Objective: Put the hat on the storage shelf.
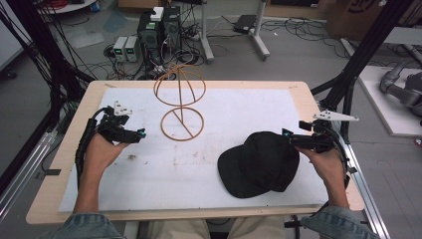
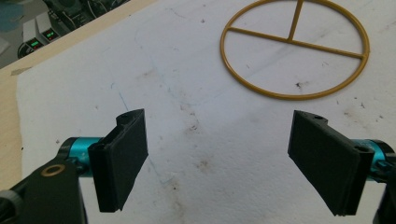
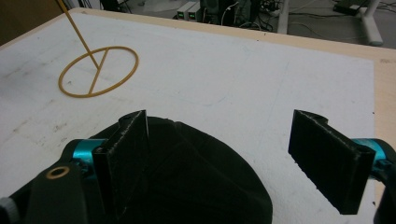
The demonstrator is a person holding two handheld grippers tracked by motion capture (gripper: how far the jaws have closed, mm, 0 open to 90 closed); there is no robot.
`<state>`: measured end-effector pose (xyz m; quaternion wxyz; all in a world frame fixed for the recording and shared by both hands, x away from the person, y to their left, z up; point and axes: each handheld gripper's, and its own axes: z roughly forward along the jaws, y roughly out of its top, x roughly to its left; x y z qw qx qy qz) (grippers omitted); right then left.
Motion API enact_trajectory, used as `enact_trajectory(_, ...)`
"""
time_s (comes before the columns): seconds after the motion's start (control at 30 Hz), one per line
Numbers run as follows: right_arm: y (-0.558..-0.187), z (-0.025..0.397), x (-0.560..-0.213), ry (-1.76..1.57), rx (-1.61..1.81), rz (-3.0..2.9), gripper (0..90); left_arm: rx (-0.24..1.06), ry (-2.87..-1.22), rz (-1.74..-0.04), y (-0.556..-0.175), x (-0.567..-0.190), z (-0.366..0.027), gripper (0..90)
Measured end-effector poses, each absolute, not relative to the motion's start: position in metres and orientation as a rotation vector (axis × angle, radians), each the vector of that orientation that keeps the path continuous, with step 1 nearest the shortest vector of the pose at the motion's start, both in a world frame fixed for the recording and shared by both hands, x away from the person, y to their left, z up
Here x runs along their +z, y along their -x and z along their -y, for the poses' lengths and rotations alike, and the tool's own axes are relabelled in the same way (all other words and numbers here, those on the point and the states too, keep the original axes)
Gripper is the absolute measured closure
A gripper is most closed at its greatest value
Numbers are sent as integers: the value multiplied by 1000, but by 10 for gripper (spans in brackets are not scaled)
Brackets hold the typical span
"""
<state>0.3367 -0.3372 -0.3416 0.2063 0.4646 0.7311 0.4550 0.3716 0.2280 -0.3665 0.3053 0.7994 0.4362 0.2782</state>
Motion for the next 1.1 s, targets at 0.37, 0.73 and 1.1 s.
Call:
enact_trajectory(0.37,-323,345,-351,-1314,1277,-2009,222,739,-2131,-1165,-373,-368,-227,203)
enact_trajectory(0.73,-304,336,-355,-1314,1324,-2010,234,749,-2129,-1176,-373,-369,-230,204)
enact_trajectory(1.1,-283,339,-359,-1344,1399,-1960,247,743,-2132,-1173,-374,-370,-229,204)
